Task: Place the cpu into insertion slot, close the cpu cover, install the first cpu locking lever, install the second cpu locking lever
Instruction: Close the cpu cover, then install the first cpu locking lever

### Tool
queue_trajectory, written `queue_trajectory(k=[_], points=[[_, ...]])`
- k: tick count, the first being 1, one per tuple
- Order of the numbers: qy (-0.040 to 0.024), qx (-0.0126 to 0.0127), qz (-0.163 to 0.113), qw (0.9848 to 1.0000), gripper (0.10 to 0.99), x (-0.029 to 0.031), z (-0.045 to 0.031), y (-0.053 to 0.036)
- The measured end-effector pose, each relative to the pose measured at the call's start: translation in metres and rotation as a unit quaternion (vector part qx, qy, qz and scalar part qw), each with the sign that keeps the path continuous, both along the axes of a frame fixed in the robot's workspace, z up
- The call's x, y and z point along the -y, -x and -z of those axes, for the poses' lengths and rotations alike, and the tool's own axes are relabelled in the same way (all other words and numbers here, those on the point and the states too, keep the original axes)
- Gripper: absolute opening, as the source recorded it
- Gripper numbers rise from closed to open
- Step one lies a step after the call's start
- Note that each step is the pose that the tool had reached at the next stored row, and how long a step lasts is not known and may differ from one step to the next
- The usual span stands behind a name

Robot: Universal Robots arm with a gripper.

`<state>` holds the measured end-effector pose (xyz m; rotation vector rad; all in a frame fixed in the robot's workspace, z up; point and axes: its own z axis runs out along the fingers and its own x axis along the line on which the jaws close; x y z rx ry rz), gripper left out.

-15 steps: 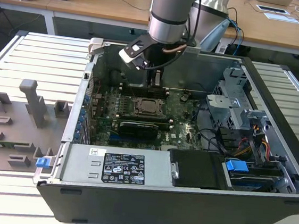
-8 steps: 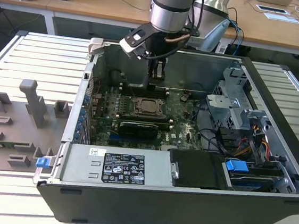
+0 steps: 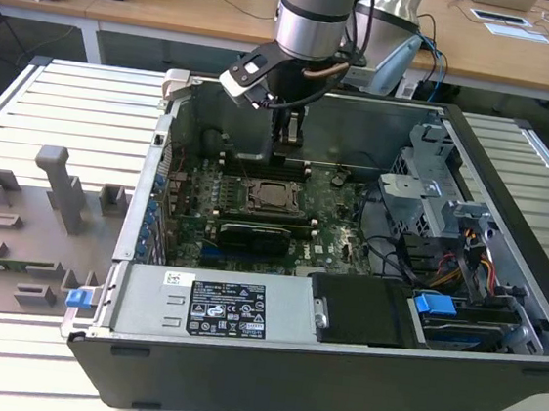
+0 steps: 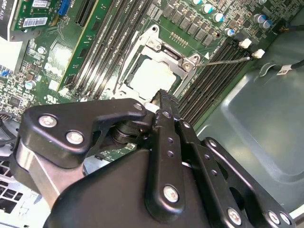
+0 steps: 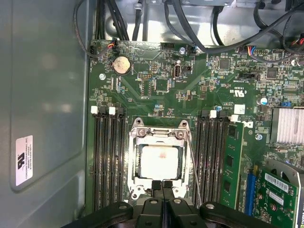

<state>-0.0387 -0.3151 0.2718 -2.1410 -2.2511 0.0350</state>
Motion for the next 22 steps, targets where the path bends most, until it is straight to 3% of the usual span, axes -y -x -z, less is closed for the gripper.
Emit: queue_trajectory(k=[5, 7, 9, 12, 16, 18, 19, 20, 22], points=[[0.0000, 0.0000, -0.003, 1.0000, 0.106, 0.0000, -0.0001, 0.0000], [0.0000, 0.0000, -0.020, 0.9998, 0.106, 0.0000, -0.0001, 0.0000], [0.0000, 0.0000, -0.060, 0.9982, 0.106, 0.0000, -0.0001, 0.0000], [0.0000, 0.0000, -0.113, 0.9936, 0.106, 0.0000, -0.0001, 0.0000], [0.0000, 0.0000, -0.175, 0.9846, 0.106, 0.0000, -0.0001, 0.0000], [0.0000, 0.0000, -0.190, 0.9817, 0.106, 0.0000, -0.0001, 0.0000], [0.0000, 0.0000, -0.222, 0.9750, 0.106, 0.0000, -0.0001, 0.0000], [0.0000, 0.0000, -0.232, 0.9726, 0.106, 0.0000, -0.0001, 0.0000], [0.0000, 0.0000, -0.246, 0.9694, 0.106, 0.0000, -0.0001, 0.0000]])
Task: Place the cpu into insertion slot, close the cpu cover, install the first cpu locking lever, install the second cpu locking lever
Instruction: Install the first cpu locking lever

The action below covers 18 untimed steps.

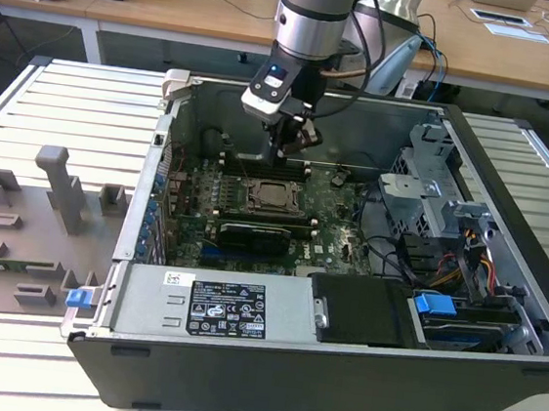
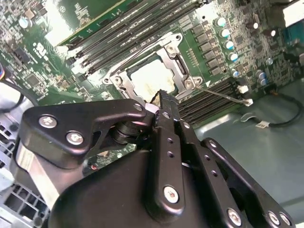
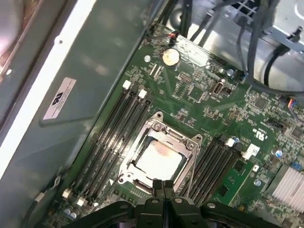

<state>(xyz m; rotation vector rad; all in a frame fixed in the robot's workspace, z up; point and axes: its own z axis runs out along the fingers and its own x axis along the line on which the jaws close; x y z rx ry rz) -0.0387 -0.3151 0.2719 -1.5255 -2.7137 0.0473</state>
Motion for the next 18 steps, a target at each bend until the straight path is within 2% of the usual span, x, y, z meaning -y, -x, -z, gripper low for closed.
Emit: queue_trajectory(k=[4, 7, 10, 14, 16, 18], points=[[0.0000, 0.0000, -0.035, 0.9994, 0.106, 0.0000, 0.0000, 0.0000], [0.0000, 0.0000, -0.058, 0.9983, 0.106, 0.0000, 0.0000, 0.0000], [0.0000, 0.0000, -0.084, 0.9965, 0.106, 0.0000, 0.0000, 0.0000], [0.0000, 0.0000, -0.121, 0.9927, 0.106, 0.0000, 0.0000, 0.0000], [0.0000, 0.0000, -0.131, 0.9913, 0.106, 0.0000, 0.0000, 0.0000], [0.0000, 0.0000, -0.149, 0.9888, 0.106, 0.0000, 0.0000, 0.0000]])
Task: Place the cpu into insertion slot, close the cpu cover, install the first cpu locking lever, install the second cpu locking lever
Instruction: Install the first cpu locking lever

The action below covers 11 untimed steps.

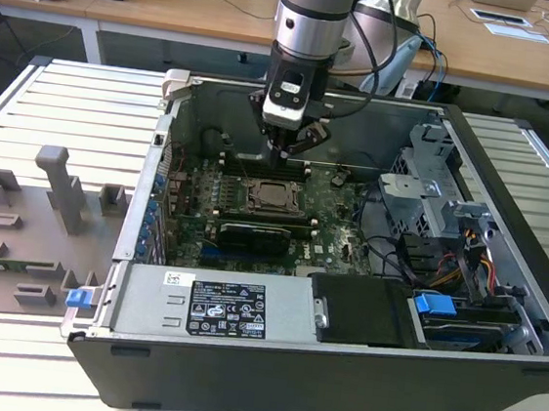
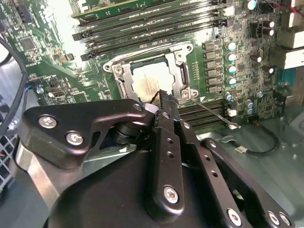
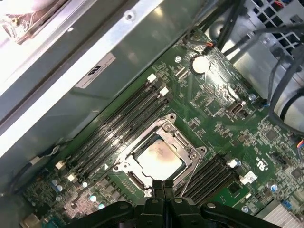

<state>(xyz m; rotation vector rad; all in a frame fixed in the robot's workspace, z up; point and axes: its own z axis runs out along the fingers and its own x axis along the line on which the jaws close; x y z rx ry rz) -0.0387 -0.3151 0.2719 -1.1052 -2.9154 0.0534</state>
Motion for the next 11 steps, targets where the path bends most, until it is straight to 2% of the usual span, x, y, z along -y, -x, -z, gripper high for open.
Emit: queue_trajectory(k=[5, 7, 11], points=[[0.0000, 0.0000, -0.040, 0.9992, 0.106, 0.0000, 0.0000, 0.0000], [0.0000, 0.0000, -0.067, 0.9978, 0.106, 0.0000, 0.0000, 0.0000], [0.0000, 0.0000, -0.096, 0.9954, 0.106, 0.0000, 0.0000, 0.0000]])
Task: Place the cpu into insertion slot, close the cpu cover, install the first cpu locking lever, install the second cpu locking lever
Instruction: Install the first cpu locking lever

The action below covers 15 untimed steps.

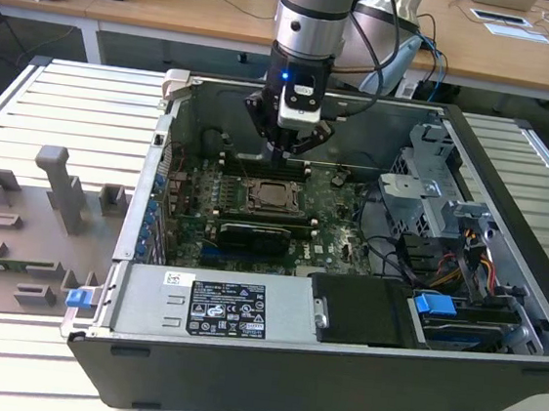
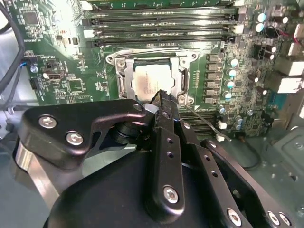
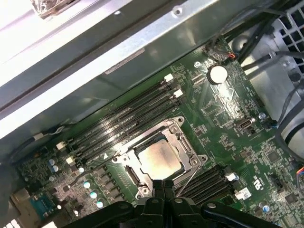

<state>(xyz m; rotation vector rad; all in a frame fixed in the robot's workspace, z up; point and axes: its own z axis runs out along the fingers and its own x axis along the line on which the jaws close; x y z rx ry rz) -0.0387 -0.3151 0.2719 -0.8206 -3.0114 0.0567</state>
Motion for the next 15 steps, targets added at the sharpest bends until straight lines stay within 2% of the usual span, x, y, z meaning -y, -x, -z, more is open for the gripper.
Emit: queue_trajectory(k=[7, 15], points=[[0.0000, 0.0000, -0.039, 0.9993, 0.106, 0.0000, 0.0000, 0.0000], [0.0000, 0.0000, -0.088, 0.9961, 0.106, 0.0000, 0.0000, 0.0000]])
